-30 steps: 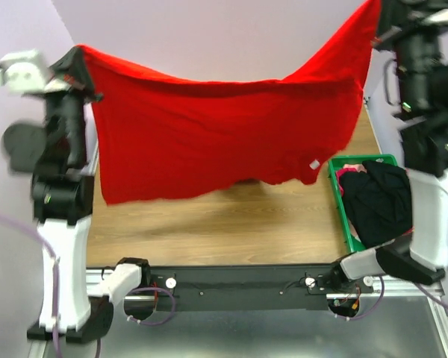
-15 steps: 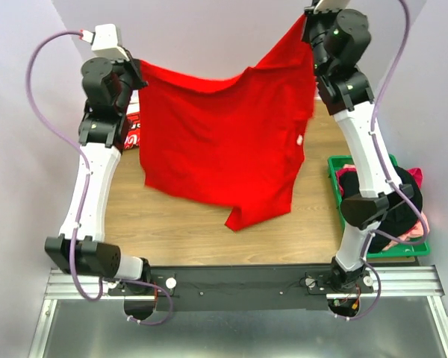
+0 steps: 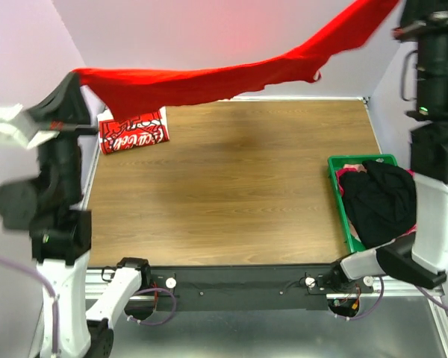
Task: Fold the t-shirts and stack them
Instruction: Flatten the tshirt out
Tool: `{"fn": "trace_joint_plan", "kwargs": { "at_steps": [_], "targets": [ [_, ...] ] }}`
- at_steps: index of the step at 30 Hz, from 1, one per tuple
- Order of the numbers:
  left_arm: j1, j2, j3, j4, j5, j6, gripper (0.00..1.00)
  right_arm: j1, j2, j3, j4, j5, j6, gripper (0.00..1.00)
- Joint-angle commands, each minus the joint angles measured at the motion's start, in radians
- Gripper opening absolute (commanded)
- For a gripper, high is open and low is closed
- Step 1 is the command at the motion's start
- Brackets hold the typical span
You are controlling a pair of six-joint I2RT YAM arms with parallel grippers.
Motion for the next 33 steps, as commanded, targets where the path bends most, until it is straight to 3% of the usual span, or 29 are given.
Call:
{"fn": "trace_joint_plan", "kwargs": {
  "at_steps": [1, 11, 18, 22, 26, 27, 29, 30, 31, 32, 33],
  "targets": [
    [0.005, -0.094, -0.006, 0.050, -0.089, 0.035, 0.00, -0.007, -0.020, 0.045, 0.043, -0.069, -0.029, 0.01],
    [0.005, -0.180, 0.036, 0.055, -0.177, 0.049, 0.00, -0.007, -0.038, 0.076, 0.132, -0.121, -0.031, 0.01],
    [0.005, -0.013, -0.051, 0.032, -0.163, 0.004, 0.00, -0.007, 0.126, 0.050, 0.201, -0.014, -0.054, 0.01],
    [0.009, 0.203, -0.211, 0.110, -0.212, -0.014, 0.00, -0.009, 0.255, -0.081, 0.230, 0.110, -0.063, 0.01],
    [0.043, 0.540, -0.179, 0.046, -0.170, -0.042, 0.00, -0.053, 0.446, -0.130, 0.246, 0.178, -0.007, 0.01],
    [0.043, 0.616, -0.148, 0.026, -0.160, -0.046, 0.03, -0.067, 0.501, -0.119, 0.246, 0.180, 0.012, 0.01],
    [0.043, 0.803, -0.056, -0.010, -0.114, -0.055, 0.21, -0.091, 0.632, -0.089, 0.242, 0.203, 0.018, 0.01],
    [0.043, 0.890, -0.035, -0.042, -0.102, -0.063, 0.47, -0.096, 0.672, -0.070, 0.223, 0.207, 0.009, 0.23],
    [0.043, 0.918, -0.012, -0.048, -0.085, -0.072, 0.57, -0.096, 0.742, -0.054, 0.203, 0.211, -0.005, 0.42],
    [0.042, 0.938, 0.014, -0.056, -0.054, -0.088, 0.67, -0.096, 0.767, -0.018, 0.136, 0.194, -0.008, 0.79],
    [0.037, 0.948, 0.016, -0.056, -0.051, -0.095, 0.70, -0.096, 0.781, -0.020, 0.115, 0.194, -0.009, 0.79]
  ]
}}
